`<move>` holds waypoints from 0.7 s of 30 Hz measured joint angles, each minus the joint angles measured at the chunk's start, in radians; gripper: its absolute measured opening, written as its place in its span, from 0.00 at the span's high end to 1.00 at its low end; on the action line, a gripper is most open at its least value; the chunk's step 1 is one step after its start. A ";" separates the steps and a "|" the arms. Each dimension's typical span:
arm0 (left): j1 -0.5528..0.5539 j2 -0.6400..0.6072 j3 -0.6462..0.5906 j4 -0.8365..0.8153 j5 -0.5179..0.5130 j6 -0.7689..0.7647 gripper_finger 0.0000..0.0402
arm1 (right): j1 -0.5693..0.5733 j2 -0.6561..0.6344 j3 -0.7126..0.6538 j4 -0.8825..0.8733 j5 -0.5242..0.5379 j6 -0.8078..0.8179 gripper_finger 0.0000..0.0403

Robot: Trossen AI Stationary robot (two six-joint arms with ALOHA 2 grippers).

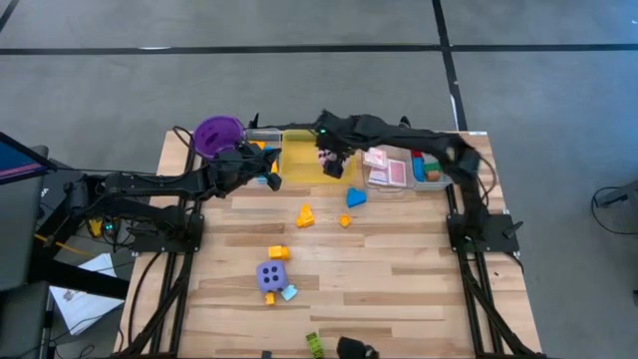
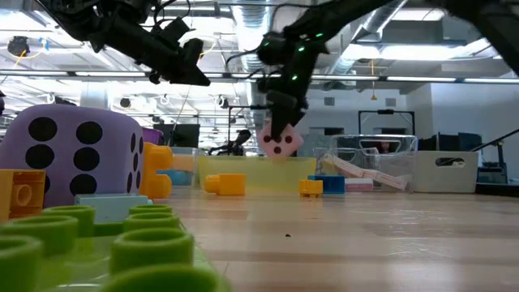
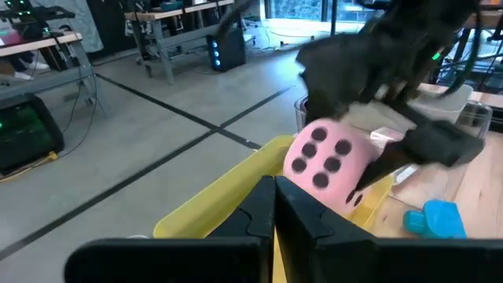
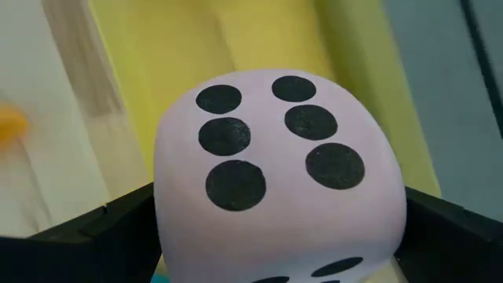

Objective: Pick & Place Toys
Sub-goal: Put the pink dice into the yellow transparent bin

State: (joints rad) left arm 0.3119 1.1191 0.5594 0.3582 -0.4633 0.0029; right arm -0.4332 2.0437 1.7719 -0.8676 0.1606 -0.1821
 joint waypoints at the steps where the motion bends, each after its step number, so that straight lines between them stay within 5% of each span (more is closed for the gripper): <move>1: 0.000 0.000 0.000 -0.002 0.000 0.000 1.00 | 0.000 0.037 0.052 -0.042 0.006 -0.002 0.01; 10: 0.000 0.000 0.000 -0.052 0.000 0.000 1.00 | 0.006 0.223 0.380 -0.364 0.055 0.010 0.01; 21: -0.006 0.000 0.000 -0.097 0.001 -0.008 1.00 | 0.007 0.142 0.462 -0.310 0.077 -0.051 0.01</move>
State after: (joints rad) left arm 0.3061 1.1191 0.5594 0.2615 -0.4625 -0.0049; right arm -0.4263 2.1852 2.2337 -1.1780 0.2376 -0.2330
